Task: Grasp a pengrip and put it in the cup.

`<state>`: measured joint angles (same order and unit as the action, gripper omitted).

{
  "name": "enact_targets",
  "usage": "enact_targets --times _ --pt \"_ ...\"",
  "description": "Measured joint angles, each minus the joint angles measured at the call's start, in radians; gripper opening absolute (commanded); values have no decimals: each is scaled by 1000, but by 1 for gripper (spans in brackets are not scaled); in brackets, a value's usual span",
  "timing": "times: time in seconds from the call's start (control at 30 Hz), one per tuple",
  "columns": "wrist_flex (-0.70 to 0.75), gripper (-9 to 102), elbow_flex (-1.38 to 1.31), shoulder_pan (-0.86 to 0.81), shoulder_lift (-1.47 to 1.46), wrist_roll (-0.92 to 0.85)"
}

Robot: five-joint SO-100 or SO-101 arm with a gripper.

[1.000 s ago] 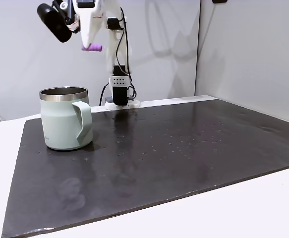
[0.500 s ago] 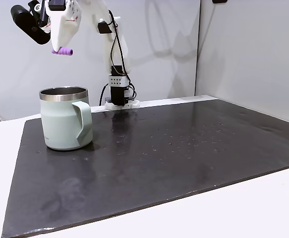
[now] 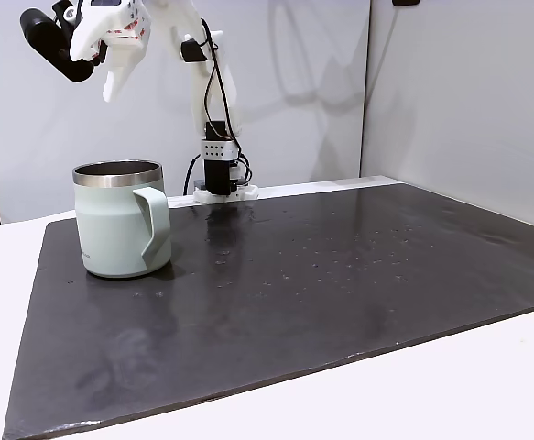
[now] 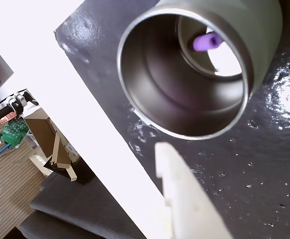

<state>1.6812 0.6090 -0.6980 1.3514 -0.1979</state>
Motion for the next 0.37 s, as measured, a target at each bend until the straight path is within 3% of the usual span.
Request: enact_targets --times 0.37 --pt "0 32 0 0 0 0"
